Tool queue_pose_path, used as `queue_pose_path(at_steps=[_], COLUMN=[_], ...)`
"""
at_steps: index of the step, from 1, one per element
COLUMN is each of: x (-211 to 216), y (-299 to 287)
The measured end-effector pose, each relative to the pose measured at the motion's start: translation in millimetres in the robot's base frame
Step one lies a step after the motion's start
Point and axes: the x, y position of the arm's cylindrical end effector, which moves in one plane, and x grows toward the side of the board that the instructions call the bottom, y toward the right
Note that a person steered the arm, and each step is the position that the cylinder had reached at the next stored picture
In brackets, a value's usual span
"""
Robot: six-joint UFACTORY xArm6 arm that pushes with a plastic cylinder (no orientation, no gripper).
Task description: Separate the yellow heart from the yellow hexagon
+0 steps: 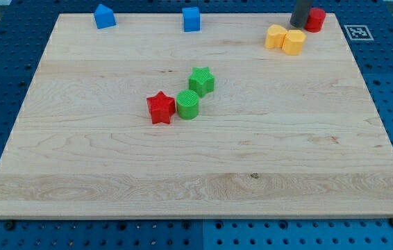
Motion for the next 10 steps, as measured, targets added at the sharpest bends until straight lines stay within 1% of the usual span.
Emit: queue_pose_path(at_steps=[1,2,3,4,6,8,10], x=[-1.3,0.7,14.1,17.6,42.6,48.2,47.3], y=[10.7,9.2,-15.8,-33.8,-39.8,-70.4,-73.1])
